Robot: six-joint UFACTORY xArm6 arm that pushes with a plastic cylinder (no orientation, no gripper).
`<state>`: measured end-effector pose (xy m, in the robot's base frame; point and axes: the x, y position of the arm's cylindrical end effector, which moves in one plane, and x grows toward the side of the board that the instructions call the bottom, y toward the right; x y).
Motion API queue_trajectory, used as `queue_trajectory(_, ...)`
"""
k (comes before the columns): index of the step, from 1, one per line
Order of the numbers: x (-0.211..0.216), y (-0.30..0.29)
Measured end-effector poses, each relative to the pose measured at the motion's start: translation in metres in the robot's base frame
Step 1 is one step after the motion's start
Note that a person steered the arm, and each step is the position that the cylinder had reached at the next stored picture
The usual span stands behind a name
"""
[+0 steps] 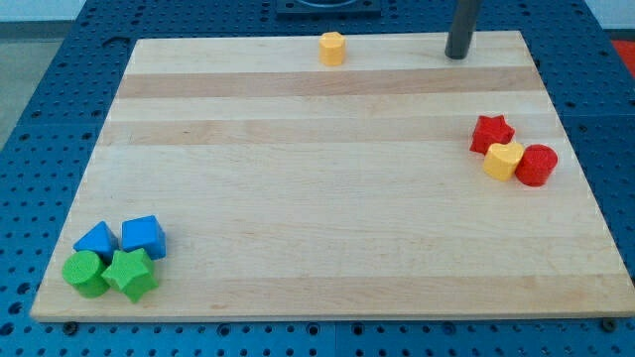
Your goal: Push red star towards top center
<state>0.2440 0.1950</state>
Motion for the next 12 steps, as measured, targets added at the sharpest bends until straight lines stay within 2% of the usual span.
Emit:
queue_trajectory(5, 0.046, 0.059)
queue_trajectory(12, 0.127, 0.075)
